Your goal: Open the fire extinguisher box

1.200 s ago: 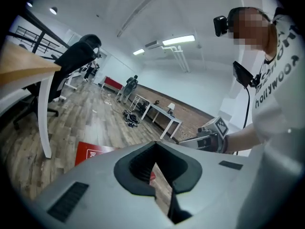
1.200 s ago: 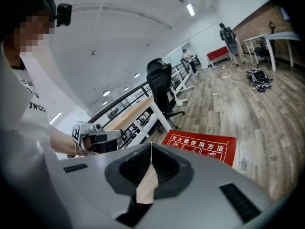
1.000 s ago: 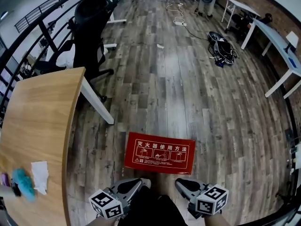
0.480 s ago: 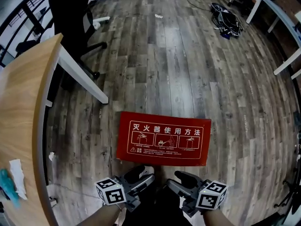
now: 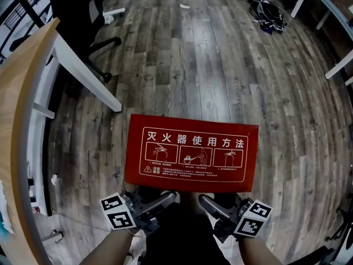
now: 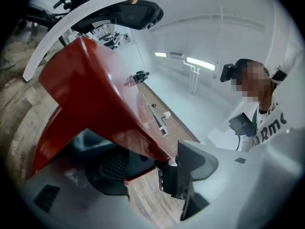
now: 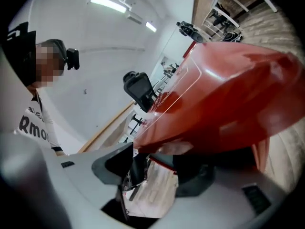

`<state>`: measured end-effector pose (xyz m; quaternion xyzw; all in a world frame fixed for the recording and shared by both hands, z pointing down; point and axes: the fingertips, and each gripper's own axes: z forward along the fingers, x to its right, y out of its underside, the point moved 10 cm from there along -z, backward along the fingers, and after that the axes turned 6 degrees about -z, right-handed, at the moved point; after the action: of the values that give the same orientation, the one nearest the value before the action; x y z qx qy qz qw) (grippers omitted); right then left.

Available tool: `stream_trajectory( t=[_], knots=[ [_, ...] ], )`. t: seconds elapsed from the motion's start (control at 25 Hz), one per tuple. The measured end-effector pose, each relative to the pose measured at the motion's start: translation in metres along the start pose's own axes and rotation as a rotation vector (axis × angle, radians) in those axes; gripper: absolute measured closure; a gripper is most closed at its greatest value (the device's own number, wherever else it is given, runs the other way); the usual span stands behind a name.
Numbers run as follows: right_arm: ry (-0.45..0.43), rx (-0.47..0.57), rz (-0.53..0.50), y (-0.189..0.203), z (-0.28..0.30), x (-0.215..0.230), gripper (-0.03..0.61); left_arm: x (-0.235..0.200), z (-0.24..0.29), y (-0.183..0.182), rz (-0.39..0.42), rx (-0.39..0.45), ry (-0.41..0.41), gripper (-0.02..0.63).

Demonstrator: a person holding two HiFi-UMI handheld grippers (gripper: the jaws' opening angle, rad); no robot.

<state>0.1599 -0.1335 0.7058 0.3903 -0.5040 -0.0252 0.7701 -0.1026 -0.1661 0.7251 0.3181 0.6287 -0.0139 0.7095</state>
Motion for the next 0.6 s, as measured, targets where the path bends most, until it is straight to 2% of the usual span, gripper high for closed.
stream_trajectory(
  t=[0.28, 0.52, 0.6],
  knots=[
    [-0.057, 0.099, 0.076, -0.008, -0.005, -0.011, 0.336, 0.018, 0.006, -0.012, 0.001, 0.050, 0.083, 0.318],
    [-0.101, 0.214, 0.179, -0.045, -0.010, -0.043, 0.336, 0.057, 0.007, -0.043, -0.057, 0.085, 0.158, 0.327],
    [-0.114, 0.256, 0.210, -0.061, -0.009, -0.049, 0.337, 0.066, 0.009, -0.055, -0.083, 0.100, 0.175, 0.366]
  ],
)
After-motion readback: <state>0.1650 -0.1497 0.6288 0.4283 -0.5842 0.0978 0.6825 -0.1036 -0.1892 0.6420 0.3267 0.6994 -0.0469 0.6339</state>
